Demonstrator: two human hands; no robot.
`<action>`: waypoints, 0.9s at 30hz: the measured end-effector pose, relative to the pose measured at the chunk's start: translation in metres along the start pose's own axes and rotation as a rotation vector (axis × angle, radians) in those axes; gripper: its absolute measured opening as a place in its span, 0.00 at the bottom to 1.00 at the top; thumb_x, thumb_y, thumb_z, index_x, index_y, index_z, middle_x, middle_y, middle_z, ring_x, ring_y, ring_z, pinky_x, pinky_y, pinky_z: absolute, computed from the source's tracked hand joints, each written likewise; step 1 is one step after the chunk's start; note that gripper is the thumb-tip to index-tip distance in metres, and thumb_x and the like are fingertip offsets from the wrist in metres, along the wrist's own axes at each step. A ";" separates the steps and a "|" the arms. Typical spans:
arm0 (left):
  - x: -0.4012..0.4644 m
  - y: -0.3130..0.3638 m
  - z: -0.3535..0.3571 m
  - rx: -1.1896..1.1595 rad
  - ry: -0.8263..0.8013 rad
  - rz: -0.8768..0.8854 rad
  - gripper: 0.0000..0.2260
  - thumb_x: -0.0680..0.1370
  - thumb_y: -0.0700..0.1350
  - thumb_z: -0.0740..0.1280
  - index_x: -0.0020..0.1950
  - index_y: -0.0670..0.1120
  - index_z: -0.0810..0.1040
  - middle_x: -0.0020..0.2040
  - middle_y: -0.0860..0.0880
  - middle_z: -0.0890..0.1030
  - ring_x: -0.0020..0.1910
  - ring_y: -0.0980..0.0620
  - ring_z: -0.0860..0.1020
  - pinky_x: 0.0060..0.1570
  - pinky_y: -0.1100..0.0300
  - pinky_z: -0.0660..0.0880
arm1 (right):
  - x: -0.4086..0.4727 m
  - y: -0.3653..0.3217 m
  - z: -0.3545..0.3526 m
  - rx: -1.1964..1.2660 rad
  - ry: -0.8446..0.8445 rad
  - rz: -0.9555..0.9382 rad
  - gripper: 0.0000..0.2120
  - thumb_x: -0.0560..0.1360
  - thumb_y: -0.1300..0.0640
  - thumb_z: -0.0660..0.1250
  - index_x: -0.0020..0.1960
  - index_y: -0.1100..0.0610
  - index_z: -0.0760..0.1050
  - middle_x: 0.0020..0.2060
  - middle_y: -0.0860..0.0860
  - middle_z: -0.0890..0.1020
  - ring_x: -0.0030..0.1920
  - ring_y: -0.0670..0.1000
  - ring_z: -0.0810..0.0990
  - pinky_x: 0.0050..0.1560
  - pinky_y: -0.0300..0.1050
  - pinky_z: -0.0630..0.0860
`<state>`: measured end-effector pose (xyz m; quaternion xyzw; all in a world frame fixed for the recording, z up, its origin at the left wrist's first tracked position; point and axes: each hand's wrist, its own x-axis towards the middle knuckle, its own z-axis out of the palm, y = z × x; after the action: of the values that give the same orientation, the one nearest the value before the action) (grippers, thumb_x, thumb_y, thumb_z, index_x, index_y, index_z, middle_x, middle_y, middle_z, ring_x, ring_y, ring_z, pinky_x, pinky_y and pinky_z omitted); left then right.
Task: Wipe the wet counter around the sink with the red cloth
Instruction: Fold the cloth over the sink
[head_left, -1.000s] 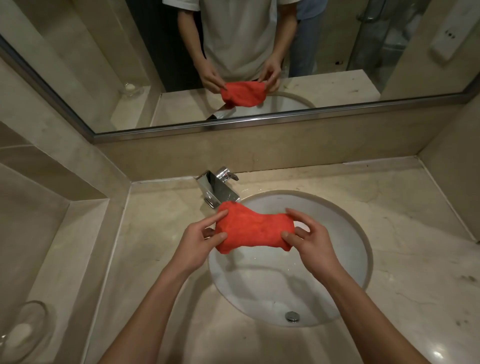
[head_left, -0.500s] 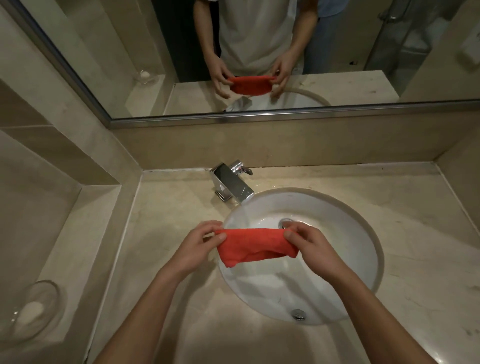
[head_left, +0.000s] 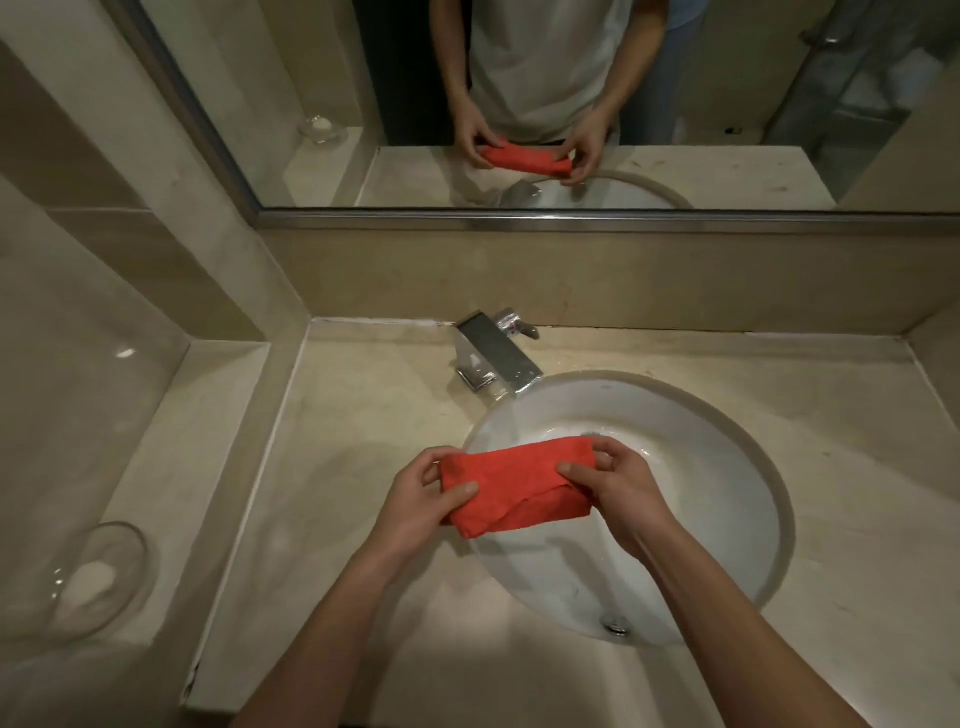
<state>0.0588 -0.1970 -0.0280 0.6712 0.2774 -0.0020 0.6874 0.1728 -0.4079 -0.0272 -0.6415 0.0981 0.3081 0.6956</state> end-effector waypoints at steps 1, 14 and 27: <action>-0.004 -0.002 -0.008 0.001 0.039 0.012 0.16 0.73 0.34 0.74 0.58 0.48 0.78 0.54 0.45 0.83 0.52 0.52 0.81 0.47 0.55 0.80 | 0.002 0.001 0.011 -0.008 -0.009 -0.002 0.17 0.71 0.69 0.74 0.59 0.64 0.76 0.45 0.58 0.87 0.43 0.56 0.86 0.41 0.45 0.81; -0.047 -0.017 -0.134 -0.263 0.556 0.126 0.18 0.71 0.33 0.75 0.55 0.53 0.83 0.59 0.43 0.82 0.55 0.44 0.83 0.54 0.46 0.80 | 0.056 -0.017 0.229 -0.435 -0.353 -0.292 0.16 0.75 0.67 0.70 0.62 0.60 0.79 0.50 0.52 0.83 0.46 0.46 0.81 0.45 0.34 0.78; 0.014 -0.012 -0.226 -0.246 1.014 0.188 0.21 0.67 0.39 0.76 0.58 0.53 0.78 0.61 0.45 0.78 0.58 0.48 0.80 0.57 0.43 0.78 | 0.138 -0.026 0.437 -0.702 -0.537 -0.365 0.16 0.72 0.64 0.76 0.59 0.60 0.80 0.47 0.56 0.84 0.46 0.53 0.83 0.52 0.48 0.80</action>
<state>-0.0199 0.0160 -0.0319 0.5244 0.5118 0.4169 0.5378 0.1828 0.0511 -0.0103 -0.7422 -0.3094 0.3500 0.4805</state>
